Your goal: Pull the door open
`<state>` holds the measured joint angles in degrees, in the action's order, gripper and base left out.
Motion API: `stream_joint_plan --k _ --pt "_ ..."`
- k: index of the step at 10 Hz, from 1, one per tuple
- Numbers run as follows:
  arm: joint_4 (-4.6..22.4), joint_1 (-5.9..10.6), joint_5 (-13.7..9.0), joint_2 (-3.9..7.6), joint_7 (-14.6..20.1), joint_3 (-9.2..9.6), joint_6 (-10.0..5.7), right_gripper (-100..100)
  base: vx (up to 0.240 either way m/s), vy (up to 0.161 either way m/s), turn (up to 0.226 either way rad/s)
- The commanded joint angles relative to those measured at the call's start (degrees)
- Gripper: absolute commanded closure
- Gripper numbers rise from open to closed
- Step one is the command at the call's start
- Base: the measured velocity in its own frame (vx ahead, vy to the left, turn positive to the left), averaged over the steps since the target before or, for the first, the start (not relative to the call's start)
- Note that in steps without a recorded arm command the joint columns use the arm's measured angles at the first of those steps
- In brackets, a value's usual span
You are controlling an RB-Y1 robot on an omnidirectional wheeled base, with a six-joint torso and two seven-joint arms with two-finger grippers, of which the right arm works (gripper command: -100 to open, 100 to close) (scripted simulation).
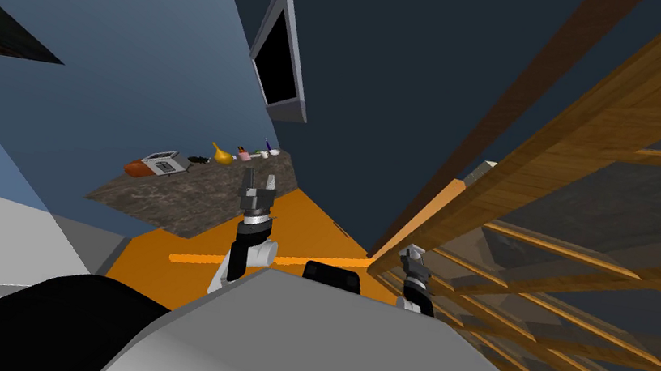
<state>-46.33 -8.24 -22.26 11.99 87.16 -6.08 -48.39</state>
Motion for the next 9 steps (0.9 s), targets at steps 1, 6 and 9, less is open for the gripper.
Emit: stream_joint_plan --k 1,6,9 --pt "-0.1 0.08 0.0 -0.09 0.0 0.08 -0.14 100 -0.008 0.004 -0.002" --pt "-1.0 -1.41 1.8 1.65 3.2 2.89 -0.70 100 -0.150 -0.019 0.071" --pt "-2.0 -2.66 3.4 3.18 6.0 5.48 -1.37 100 -0.259 -0.011 0.107"
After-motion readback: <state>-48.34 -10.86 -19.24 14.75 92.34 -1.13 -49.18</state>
